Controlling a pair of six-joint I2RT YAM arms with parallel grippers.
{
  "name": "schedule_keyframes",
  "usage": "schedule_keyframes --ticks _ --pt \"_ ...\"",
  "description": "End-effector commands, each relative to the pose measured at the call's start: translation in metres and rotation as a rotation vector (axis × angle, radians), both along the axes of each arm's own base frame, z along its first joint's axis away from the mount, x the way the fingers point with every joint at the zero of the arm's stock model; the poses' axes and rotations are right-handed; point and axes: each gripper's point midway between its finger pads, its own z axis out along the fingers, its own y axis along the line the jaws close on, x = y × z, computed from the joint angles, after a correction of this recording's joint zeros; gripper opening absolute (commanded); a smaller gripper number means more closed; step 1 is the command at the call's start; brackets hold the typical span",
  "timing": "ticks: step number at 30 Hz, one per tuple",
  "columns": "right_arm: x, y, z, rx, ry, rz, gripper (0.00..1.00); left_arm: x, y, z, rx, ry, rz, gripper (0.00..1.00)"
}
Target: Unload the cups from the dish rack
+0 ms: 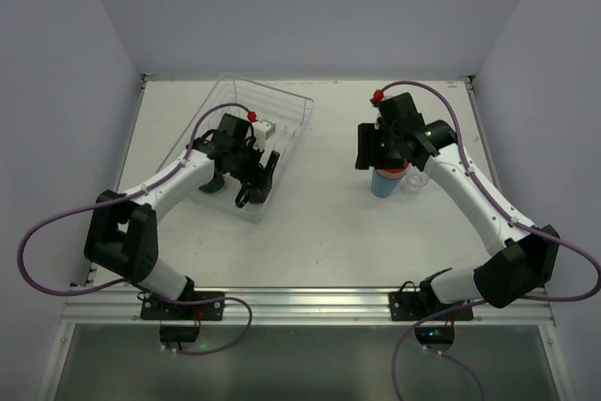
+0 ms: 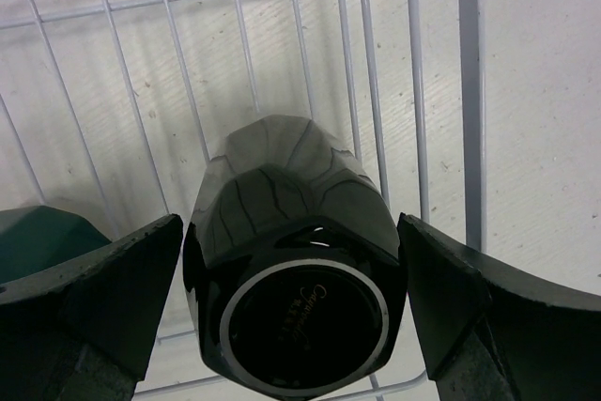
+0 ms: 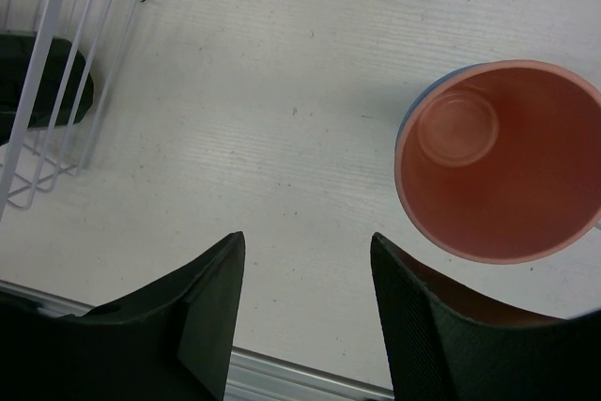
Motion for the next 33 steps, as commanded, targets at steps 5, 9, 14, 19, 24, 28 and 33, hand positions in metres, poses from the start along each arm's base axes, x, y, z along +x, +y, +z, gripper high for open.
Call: schedule_keyframes --ticks 5,9,14,19,24,28,33 --pt "0.000 0.007 0.005 0.029 -0.020 0.036 0.59 0.021 -0.005 0.008 -0.012 -0.058 0.036 1.00" --pt "-0.001 0.006 0.005 0.026 -0.020 0.035 0.59 0.022 -0.007 0.005 -0.017 -0.053 0.039 0.98" --pt "-0.001 0.005 0.004 0.022 -0.020 0.031 0.59 0.023 -0.007 0.002 -0.017 -0.049 0.046 0.84" --pt "-0.002 0.004 0.006 0.023 -0.025 0.025 0.59 0.023 -0.001 0.008 0.009 -0.056 0.064 0.32" --pt "-0.001 0.005 0.009 0.034 -0.031 0.020 0.59 0.026 0.004 0.021 0.028 -0.080 0.090 0.00" --pt "0.000 0.005 0.010 0.036 -0.032 0.013 0.59 0.029 0.008 0.034 0.030 -0.113 0.107 0.00" --pt "-0.001 0.005 0.010 0.042 -0.036 0.008 0.59 0.035 0.008 0.066 0.005 -0.180 0.122 0.00"
